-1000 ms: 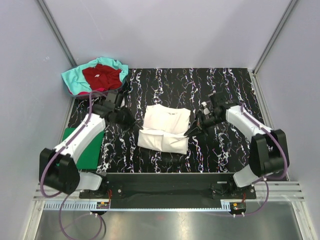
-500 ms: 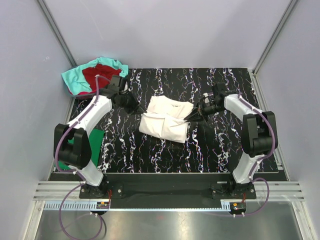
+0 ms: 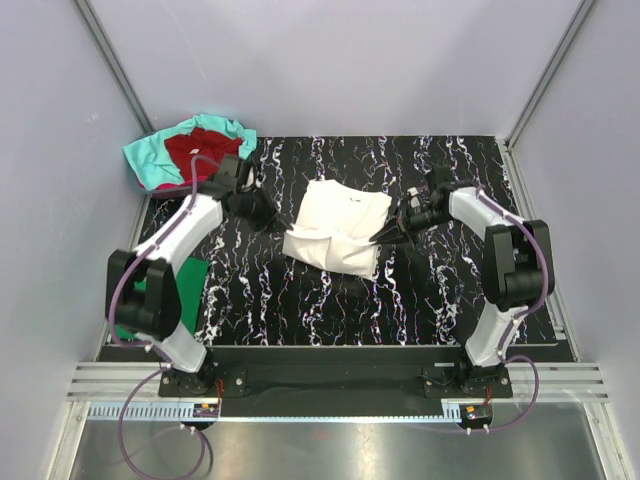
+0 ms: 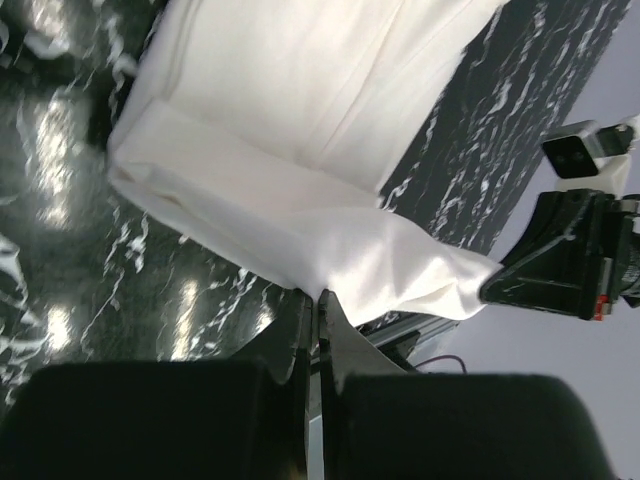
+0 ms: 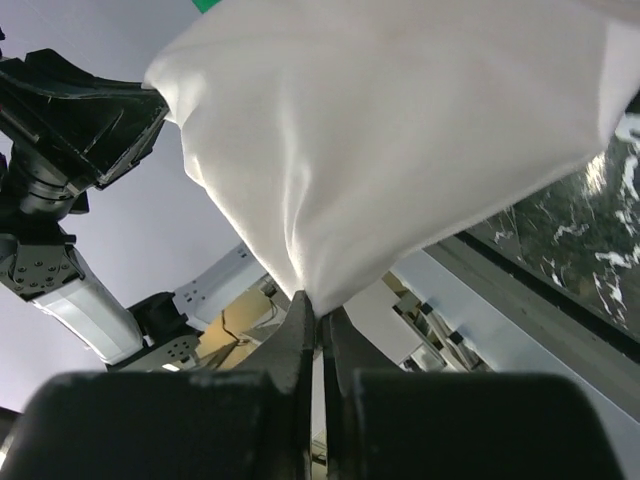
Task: Fold and stack the t-shirts
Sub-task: Fold the tshirt
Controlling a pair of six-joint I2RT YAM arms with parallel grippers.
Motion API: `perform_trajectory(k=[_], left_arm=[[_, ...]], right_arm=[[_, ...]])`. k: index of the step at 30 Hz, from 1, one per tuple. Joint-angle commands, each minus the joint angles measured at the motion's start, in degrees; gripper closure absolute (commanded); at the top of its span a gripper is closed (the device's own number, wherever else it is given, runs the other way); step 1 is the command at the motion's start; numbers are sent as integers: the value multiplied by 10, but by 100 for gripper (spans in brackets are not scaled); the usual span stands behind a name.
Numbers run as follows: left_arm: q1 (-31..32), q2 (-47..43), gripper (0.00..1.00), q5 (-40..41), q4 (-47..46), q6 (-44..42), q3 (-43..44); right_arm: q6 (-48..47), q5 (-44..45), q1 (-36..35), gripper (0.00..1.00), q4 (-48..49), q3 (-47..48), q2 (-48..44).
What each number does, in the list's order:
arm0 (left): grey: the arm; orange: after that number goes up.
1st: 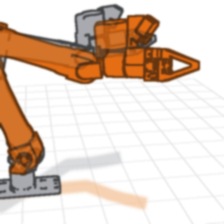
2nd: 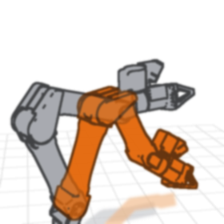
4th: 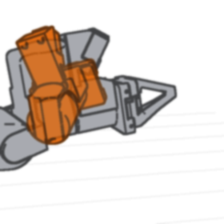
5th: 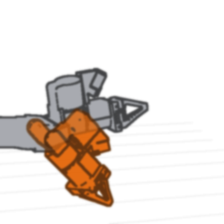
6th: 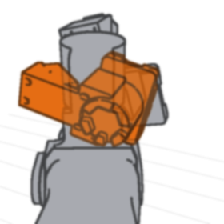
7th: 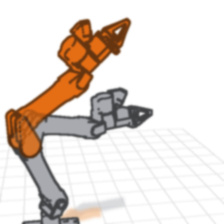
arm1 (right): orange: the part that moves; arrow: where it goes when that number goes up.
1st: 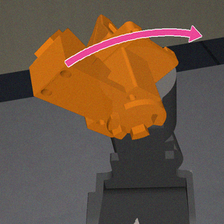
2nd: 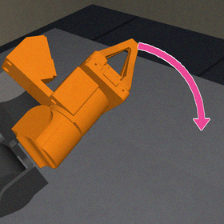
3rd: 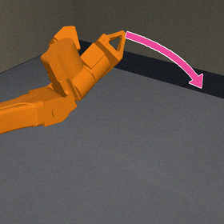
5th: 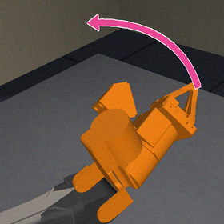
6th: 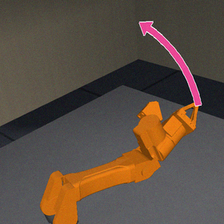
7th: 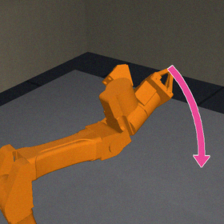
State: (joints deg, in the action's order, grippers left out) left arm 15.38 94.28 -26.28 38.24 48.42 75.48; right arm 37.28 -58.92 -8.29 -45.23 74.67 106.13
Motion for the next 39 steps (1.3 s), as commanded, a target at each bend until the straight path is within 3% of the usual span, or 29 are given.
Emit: perform_trajectory(k=[1, 12, 18, 26, 31, 35, 39], left_arm=[[-3, -92, 100, -11, 20, -6, -74], [5, -360, 100, -9, 77, 28, -284], [18, -494, 100, 6, 178, 40, -339], [28, -628, 100, -2, 285, 69, -349], [28, -616, 100, 4, 294, 69, -313], [28, -517, 100, 9, 245, 55, -262], [28, -410, 100, 22, 191, 26, -167]], right_arm=[[-19, 7, -12, 100, -27, -53, -82], [-7, 30, -83, 100, -56, -203, -248], [68, 44, -157, 100, -43, -312, -375], [180, 54, -265, 100, -43, -403, -517], [261, 21, -273, 100, 29, -425, -552], [317, -9, -271, 100, 132, -418, -507], [220, -28, -225, 100, 86, -346, -413]])
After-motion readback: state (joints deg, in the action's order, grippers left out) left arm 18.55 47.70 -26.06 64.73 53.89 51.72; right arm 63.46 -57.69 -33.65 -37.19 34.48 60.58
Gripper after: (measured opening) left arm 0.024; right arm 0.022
